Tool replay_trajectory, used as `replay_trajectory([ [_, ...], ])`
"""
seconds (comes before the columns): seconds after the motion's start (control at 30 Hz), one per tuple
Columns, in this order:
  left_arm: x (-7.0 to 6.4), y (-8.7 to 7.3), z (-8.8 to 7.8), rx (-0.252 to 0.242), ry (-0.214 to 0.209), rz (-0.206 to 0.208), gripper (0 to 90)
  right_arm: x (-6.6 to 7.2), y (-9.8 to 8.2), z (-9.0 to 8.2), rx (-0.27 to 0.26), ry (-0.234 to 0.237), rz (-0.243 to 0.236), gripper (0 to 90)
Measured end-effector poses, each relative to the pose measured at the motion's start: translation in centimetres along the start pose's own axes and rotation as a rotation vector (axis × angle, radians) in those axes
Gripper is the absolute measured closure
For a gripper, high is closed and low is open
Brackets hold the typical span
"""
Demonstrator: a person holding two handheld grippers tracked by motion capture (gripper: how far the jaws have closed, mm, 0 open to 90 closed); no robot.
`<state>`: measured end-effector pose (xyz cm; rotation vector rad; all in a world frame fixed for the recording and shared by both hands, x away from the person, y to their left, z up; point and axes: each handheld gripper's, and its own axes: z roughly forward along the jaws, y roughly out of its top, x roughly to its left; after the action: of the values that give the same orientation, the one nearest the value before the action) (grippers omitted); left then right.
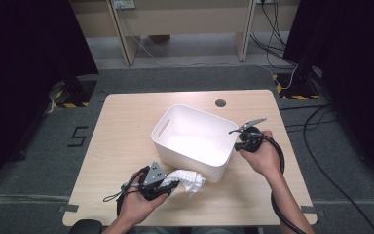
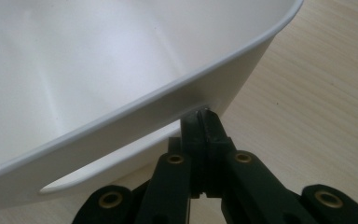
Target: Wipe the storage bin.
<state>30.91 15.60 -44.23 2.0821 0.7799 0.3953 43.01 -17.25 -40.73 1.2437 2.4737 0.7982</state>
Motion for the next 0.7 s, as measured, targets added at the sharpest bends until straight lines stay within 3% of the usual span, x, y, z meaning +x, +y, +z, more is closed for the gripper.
replay_trajectory([
  [0.2, -0.1, 0.0, 0.1, -0.003, -0.001, -0.002, 68.7, -0.4, 0.5, 0.3, -0.011, -0.022, 0.0, 90.0],
  [0.53, -0.1, 0.3, 0.1, -0.005, -0.005, 0.002, 68.7, -2.2, 2.5, 0.9, -0.041, -0.063, 0.001, 90.0],
  [0.63, -0.1, 0.4, 0.1, -0.005, -0.004, 0.005, 68.7, -2.3, 2.9, 0.6, -0.046, -0.079, 0.011, 88.6],
  [0.7, -0.1, 0.4, 0.1, -0.004, -0.004, 0.007, 68.7, -2.2, 3.0, 0.0, -0.023, -0.097, 0.047, 82.5],
])
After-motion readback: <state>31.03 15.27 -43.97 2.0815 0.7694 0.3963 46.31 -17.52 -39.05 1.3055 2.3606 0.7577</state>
